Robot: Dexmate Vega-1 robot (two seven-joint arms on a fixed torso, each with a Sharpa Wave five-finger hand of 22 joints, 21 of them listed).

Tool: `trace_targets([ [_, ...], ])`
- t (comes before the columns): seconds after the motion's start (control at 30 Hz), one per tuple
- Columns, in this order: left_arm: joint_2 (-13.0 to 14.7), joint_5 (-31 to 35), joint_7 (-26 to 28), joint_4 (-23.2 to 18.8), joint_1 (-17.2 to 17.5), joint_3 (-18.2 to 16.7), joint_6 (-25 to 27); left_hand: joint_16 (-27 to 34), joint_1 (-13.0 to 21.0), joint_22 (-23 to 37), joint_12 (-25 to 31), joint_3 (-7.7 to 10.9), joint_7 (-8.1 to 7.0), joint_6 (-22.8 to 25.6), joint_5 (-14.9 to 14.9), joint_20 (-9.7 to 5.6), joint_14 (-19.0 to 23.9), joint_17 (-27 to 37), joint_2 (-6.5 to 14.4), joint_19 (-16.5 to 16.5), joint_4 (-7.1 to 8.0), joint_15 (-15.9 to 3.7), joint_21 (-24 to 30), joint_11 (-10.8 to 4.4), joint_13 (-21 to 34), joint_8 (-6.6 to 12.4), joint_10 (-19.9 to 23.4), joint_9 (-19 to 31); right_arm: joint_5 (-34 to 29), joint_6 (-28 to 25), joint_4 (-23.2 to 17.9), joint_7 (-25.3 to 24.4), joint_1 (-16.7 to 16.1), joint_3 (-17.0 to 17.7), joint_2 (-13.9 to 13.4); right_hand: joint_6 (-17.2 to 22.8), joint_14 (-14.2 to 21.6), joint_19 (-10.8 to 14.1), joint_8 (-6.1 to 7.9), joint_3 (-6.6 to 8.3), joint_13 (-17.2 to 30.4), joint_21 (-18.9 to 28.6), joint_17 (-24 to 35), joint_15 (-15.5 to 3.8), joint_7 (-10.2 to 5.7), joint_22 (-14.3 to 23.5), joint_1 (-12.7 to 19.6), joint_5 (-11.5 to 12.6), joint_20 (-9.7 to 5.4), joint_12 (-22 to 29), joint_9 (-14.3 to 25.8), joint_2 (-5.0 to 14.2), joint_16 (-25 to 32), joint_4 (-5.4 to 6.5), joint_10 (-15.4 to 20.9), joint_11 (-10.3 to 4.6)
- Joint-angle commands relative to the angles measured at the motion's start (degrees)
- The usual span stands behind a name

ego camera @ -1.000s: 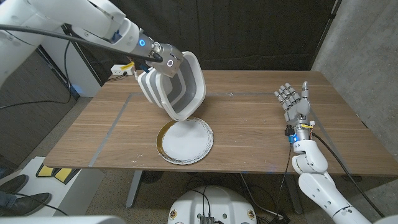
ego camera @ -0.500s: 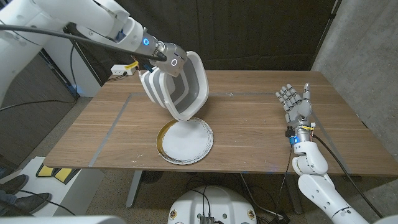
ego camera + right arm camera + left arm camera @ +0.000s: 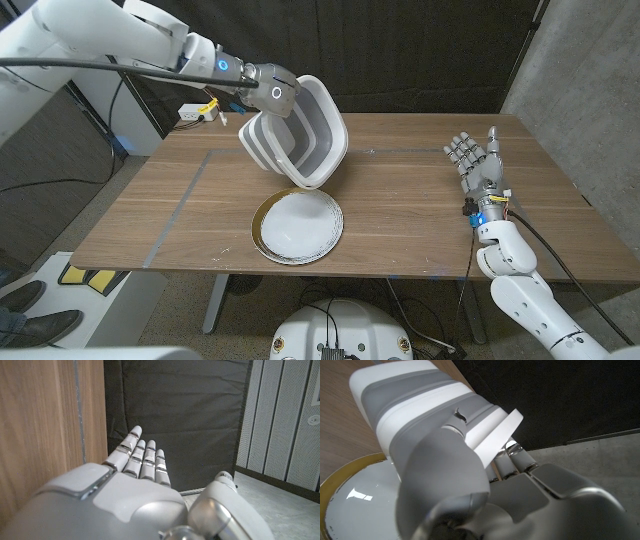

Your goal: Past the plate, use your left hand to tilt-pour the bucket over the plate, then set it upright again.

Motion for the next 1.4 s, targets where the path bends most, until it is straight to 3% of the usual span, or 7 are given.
trace_targets([
  [0.03, 2.2, -3.7, 6.2, 3.0, 7.1, -3.5, 13.6, 0.4, -0.1, 0.1, 0.5, 1.38, 0.33, 0.6, -0.1, -6.96, 1.2, 0.1, 0.4, 0.8, 1.03, -7.05, 0.3, 0.17, 0.3, 0.33, 0.7, 1.8, 0.2, -8.0, -8.4, -4.8, -2.8, 2.7, -4.0, 0.5, 0.5, 0.4, -0.13, -0.28, 0.2, -0.1, 0.1, -0.05, -0.12, 0.3, 0.1, 0.4, -0.71, -0.2, 0.1, 0.49, 0.0, -0.04, 0.5, 0.07],
  [0.27, 1.8, -5.0, 12.4, 6.5, 11.0, -3.5, 19.7, 0.5, -0.1, 0.1, 0.7, 1.55, 0.40, 0.4, -0.1, -6.92, 2.1, 0.1, 0.4, 1.2, 1.01, -7.10, 0.4, 0.18, 0.6, 0.58, 0.8, 2.0, 0.3, -11.3, -13.4, -7.2, -5.4, 5.0, -5.4, 0.5, 0.5, 0.4, -0.15, -0.32, 0.2, -0.1, 0.1, 0.00, -0.11, 0.3, 0.1, 0.4, -0.71, -0.3, 0.1, 0.52, 0.0, -0.06, 0.5, 0.06],
  [0.53, 1.9, -2.7, 20.7, 9.1, 14.5, -2.8, 27.5, 0.3, -0.3, 0.1, 0.9, 1.64, 0.32, 0.4, -0.2, -6.98, 2.5, 0.1, 0.2, 1.4, 1.05, -7.07, 0.4, 0.18, 0.9, 0.83, 1.0, 2.0, 1.5, -14.6, -16.1, -7.9, -6.2, 6.2, -5.9, 0.5, 0.5, 0.4, -0.14, -0.37, 0.2, -0.1, 0.1, -0.06, -0.09, 0.3, 0.1, 0.4, -0.73, -0.3, 0.1, 0.54, 0.0, -0.08, 0.5, 0.10],
  [0.93, -3.2, -3.9, 33.7, 15.4, 16.6, 0.4, 37.4, 0.0, -0.4, 0.1, 1.0, 1.85, 0.47, 0.3, -0.2, -7.12, 2.9, 0.0, 0.0, 1.7, 0.99, -7.13, 0.4, 0.18, 1.3, 0.97, 1.0, 1.8, 2.9, -19.8, -18.4, -8.0, -5.1, 7.4, -7.5, 0.5, 0.5, 0.4, -0.16, -0.45, 0.2, -0.1, 0.1, -0.08, -0.12, 0.3, 0.1, 0.4, -0.76, -0.3, 0.1, 0.56, 0.0, -0.11, 0.4, 0.09],
  [1.23, -5.1, -9.4, 36.6, 16.5, 20.4, 0.7, 43.6, -0.1, -0.5, 0.1, 1.0, 2.01, 0.21, 0.2, -0.2, -7.01, 3.1, 0.0, 0.0, 2.0, 0.99, -7.10, 0.5, 0.18, 1.5, 1.09, 1.0, 1.7, 3.1, -20.2, -18.1, -6.9, -5.3, 8.1, -7.5, 0.5, 0.5, 0.3, -0.16, -0.49, 0.2, -0.1, 0.1, -0.09, -0.10, 0.3, 0.2, 0.4, -0.75, -0.3, 0.1, 0.58, 0.0, -0.13, 0.5, 0.09],
  [1.4, -5.1, -12.2, 30.5, 14.7, 22.2, 0.4, 46.2, 0.3, -0.5, 0.3, 1.0, 2.42, 0.22, 0.0, -0.2, -6.51, 5.0, 0.0, 0.1, 4.0, 0.94, -7.13, 1.3, 0.18, 1.7, 1.13, 1.0, 1.2, 2.8, -20.5, -18.5, -6.9, -5.3, 8.1, -7.4, 0.5, 0.5, 0.3, -0.15, -0.51, 0.2, -0.1, 0.1, -0.08, -0.10, 0.3, 0.2, 0.4, -0.74, -0.3, 0.1, 0.60, 0.0, -0.14, 0.5, 0.08],
])
